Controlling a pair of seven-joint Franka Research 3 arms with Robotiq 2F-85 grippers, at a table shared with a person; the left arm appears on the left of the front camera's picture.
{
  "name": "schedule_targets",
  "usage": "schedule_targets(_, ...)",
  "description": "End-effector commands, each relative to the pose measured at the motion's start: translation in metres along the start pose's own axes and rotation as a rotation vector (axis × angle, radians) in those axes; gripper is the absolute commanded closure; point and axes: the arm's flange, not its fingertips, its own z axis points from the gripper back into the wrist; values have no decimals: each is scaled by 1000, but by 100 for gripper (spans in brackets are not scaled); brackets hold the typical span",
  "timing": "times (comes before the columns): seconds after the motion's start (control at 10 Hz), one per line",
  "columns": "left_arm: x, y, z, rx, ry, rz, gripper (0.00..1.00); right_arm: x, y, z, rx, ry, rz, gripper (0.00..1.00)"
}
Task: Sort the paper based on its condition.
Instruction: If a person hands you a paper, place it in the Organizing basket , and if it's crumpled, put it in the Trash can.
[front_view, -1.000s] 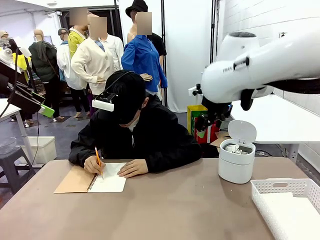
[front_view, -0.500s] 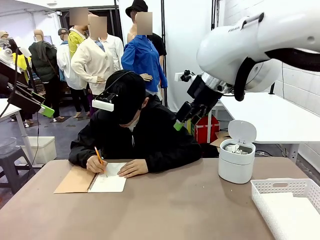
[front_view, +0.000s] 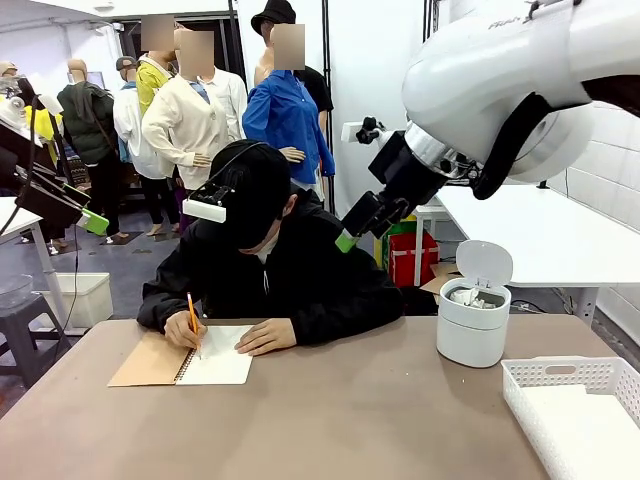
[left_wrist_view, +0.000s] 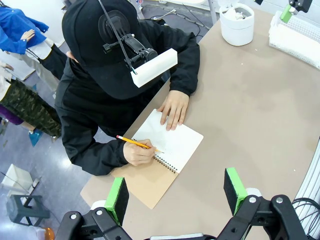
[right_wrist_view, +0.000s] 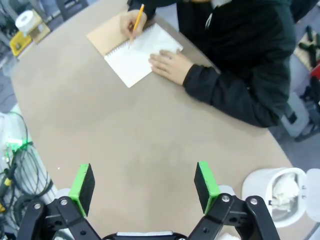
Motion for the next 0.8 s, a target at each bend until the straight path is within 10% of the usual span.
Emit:
schedule_targets(0.0, 0, 0, 0, 10, 2, 6, 0, -15, 0, -2, 12, -97, 24, 0)
schedule_targets(0.7, 0, 0, 0, 10, 2, 6, 0, -11, -33, -7, 89, -135, 94, 0)
